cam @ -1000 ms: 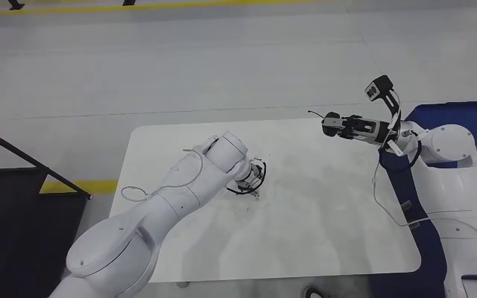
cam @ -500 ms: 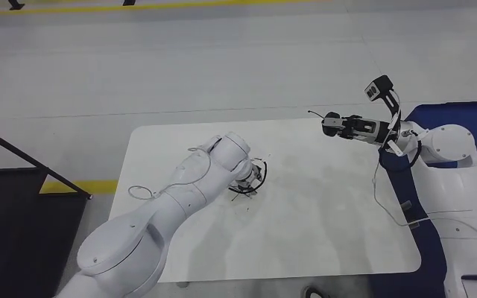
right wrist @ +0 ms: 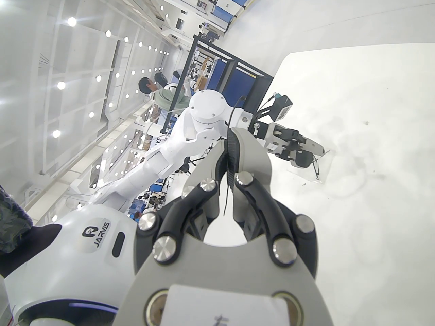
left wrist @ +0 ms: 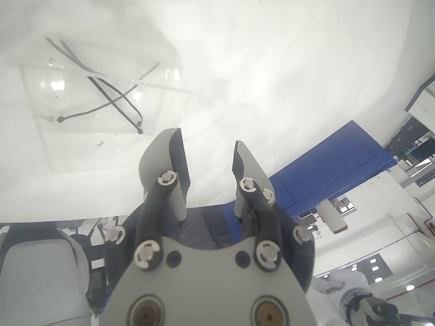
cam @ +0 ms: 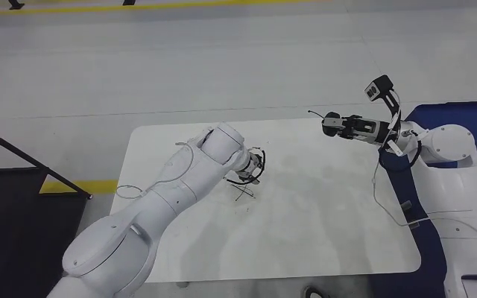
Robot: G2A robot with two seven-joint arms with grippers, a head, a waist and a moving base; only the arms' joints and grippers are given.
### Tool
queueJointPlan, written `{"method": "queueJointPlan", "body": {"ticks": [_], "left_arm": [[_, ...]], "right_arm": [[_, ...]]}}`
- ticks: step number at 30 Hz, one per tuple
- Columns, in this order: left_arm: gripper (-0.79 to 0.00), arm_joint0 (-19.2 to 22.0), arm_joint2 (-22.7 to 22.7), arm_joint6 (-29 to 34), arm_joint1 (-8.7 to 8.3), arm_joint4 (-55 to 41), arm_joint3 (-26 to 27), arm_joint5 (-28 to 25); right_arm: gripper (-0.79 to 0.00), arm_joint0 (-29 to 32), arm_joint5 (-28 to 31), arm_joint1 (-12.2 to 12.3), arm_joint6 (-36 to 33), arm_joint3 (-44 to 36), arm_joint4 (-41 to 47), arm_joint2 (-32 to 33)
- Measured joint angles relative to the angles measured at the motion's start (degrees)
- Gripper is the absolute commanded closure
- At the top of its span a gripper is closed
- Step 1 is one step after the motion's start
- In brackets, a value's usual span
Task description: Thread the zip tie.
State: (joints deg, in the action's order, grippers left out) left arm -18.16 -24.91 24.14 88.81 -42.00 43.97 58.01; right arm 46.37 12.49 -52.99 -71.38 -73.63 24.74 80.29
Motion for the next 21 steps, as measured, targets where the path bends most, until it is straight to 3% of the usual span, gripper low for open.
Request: {"method": "queueJointPlan", "body": {"ticks": [1,5,11,13,21], "left_arm": [[-0.197,-0.4,0.3,-0.1,-0.42,-0.3,0.0,0.0],[-0.237,-1.1,1.7,0.5,-1.65,-2.2,0.2,0.0],[-0.225,-1.0,3.5,0.0,-3.4,-6.4,3.2,0.0],[-0.246,-0.8,4.0,-1.2,-4.25,-7.9,4.4,0.0],[-0.209,-0.7,7.4,-7.1,-7.43,-15.9,7.2,0.0]], "right_arm": [[0.0,0.0,0.0,0.0,0.0,0.0,0.0,0.0],[0.0,0.0,0.0,0.0,0.0,0.0,0.0,0.0],[0.0,0.0,0.0,0.0,0.0,0.0,0.0,0.0],[0.0,0.0,0.0,0.0,0.0,0.0,0.0,0.0],[0.0,0.0,0.0,0.0,0.0,0.0,0.0,0.0]]}}
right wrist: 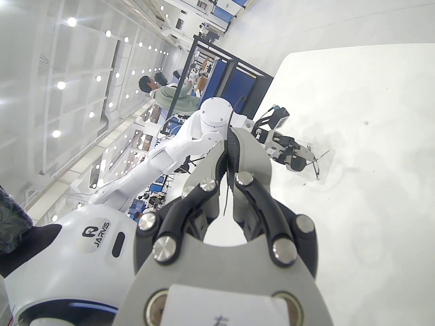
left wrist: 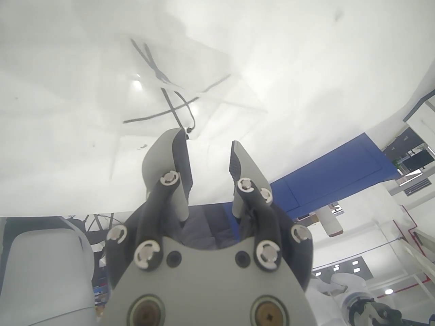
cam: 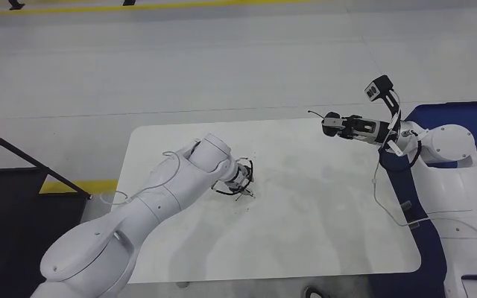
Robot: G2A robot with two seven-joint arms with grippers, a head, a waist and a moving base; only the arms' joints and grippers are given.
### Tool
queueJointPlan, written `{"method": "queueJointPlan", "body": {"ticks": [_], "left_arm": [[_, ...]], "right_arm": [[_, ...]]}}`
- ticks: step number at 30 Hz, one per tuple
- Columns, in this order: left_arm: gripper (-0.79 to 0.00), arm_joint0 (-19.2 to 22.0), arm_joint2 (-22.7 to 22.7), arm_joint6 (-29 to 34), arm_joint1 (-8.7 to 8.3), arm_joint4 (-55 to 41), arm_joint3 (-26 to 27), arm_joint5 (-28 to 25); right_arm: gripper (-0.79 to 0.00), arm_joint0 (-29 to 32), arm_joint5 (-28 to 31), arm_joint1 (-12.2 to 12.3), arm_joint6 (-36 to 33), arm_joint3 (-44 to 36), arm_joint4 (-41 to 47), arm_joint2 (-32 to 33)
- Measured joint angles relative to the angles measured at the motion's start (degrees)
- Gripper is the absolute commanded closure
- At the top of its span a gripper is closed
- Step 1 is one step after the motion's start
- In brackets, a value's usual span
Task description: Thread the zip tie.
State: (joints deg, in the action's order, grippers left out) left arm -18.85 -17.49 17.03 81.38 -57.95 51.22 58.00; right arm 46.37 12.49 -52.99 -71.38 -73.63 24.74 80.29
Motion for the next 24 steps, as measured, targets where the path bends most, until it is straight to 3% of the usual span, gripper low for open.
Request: {"method": "queueJointPlan", "body": {"ticks": [12,24], "left_arm": [[-0.249,2.9,7.5,-13.3,-2.21,-17.1,4.1,0.0],[-0.203,2.9,7.7,-23.3,-1.14,-23.3,5.5,0.0]], "right_arm": [[0.0,0.0,0.0,0.0,0.0,0.0,0.0,0.0],[0.0,0.0,0.0,0.0,0.0,0.0,0.0,0.0]]}}
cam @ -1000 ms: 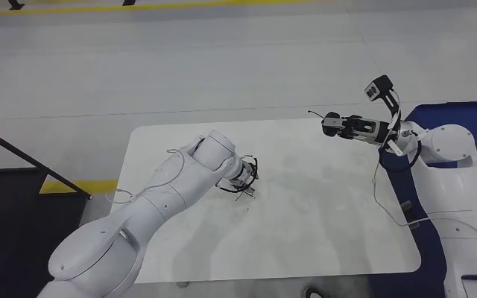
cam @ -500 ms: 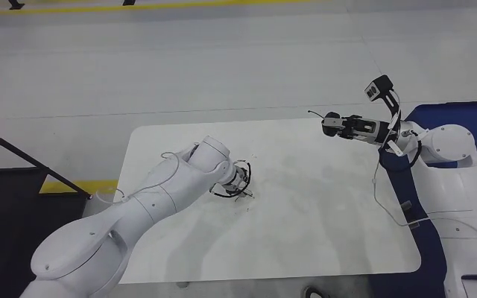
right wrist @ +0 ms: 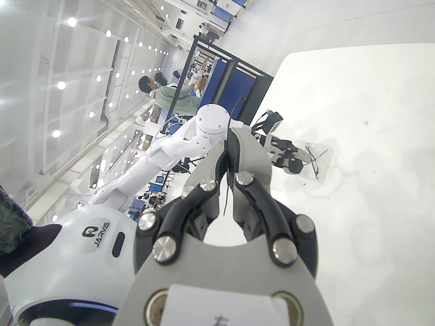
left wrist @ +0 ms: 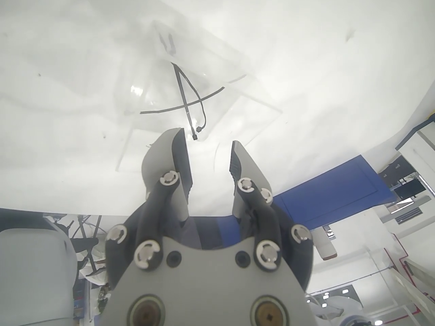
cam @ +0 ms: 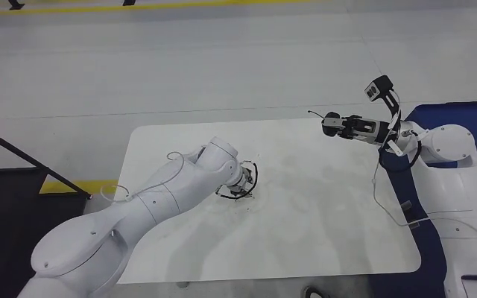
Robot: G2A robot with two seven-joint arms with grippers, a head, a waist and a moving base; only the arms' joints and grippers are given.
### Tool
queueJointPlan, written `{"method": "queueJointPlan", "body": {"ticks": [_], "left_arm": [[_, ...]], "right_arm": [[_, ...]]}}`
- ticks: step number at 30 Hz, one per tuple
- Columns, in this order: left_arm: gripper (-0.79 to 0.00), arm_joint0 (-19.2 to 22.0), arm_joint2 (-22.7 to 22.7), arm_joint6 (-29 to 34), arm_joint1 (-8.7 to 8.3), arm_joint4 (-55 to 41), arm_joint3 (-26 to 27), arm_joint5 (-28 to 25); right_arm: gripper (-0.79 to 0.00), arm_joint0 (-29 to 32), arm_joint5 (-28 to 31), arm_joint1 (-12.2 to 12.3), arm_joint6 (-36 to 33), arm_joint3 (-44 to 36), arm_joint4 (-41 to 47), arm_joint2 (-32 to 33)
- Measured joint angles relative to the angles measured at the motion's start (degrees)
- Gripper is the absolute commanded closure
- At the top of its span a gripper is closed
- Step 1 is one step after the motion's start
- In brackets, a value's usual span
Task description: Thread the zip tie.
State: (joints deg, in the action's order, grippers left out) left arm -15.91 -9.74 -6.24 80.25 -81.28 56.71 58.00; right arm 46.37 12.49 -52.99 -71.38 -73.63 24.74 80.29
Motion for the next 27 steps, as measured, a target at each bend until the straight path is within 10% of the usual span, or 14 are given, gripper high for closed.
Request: {"method": "queueJointPlan", "body": {"ticks": [27], "left_arm": [[-0.163,-1.1,0.0,2.0,8.15,6.3,-12.6,0.0]], "right_arm": [[0.0,0.0,0.0,0.0,0.0,0.0,0.0,0.0]]}}
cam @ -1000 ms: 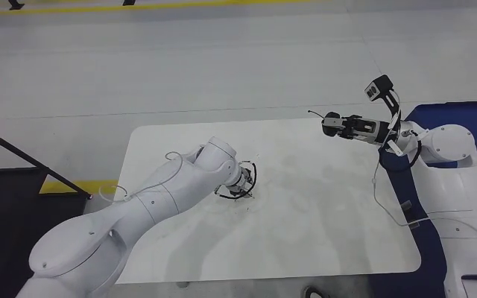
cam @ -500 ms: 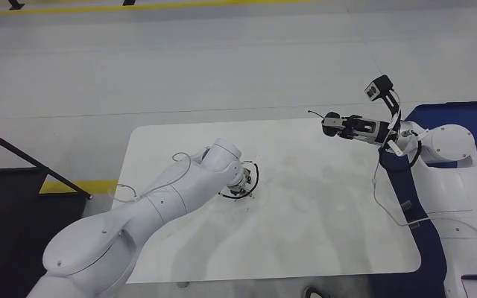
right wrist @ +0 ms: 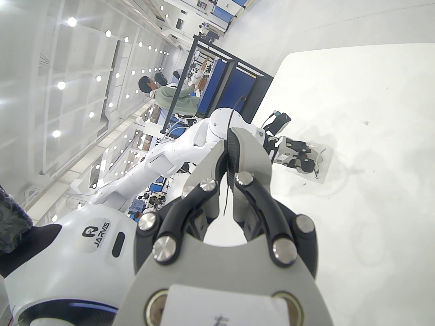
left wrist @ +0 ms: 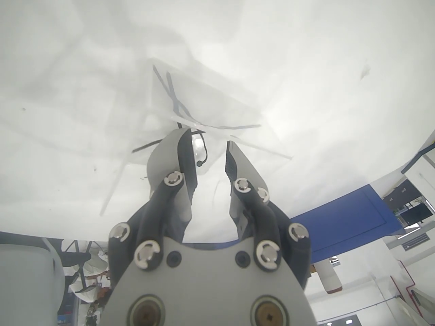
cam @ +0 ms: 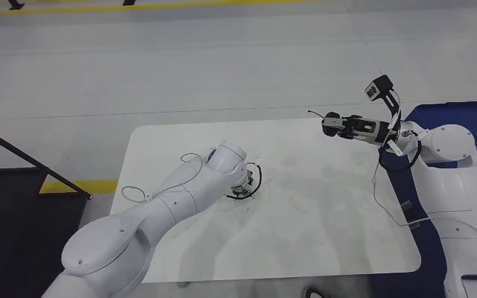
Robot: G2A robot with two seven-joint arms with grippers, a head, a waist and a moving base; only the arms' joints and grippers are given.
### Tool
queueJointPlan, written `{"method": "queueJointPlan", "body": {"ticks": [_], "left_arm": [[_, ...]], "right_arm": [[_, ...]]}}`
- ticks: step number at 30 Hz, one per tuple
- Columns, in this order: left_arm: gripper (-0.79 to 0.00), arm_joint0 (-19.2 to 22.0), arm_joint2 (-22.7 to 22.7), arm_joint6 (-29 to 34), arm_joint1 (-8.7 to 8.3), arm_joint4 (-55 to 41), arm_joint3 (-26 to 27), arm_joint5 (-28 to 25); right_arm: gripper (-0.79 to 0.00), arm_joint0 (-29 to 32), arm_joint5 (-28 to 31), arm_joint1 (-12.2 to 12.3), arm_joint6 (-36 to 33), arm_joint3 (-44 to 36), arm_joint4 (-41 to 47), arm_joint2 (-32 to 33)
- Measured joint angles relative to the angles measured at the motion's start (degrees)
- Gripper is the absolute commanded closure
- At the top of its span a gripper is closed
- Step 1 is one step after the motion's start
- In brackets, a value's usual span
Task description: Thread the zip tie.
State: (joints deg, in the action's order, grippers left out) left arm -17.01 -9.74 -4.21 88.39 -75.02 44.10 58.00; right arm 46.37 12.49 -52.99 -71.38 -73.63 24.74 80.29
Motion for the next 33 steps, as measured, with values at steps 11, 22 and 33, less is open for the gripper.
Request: {"method": "queueJointPlan", "body": {"ticks": [11,22,33], "left_arm": [[0.0,0.4,0.0,5.1,3.15,5.0,-5.9,0.0],[0.0,3.0,0.0,7.2,3.76,5.7,-4.5,0.0],[0.0,4.9,0.0,11.7,-3.53,2.9,9.8,0.0]], "right_arm": [[0.0,0.0,0.0,0.0,0.0,0.0,0.0,0.0],[0.0,0.0,0.0,0.0,0.0,0.0,0.0,0.0],[0.0,0.0,0.0,0.0,0.0,0.0,0.0,0.0]]}}
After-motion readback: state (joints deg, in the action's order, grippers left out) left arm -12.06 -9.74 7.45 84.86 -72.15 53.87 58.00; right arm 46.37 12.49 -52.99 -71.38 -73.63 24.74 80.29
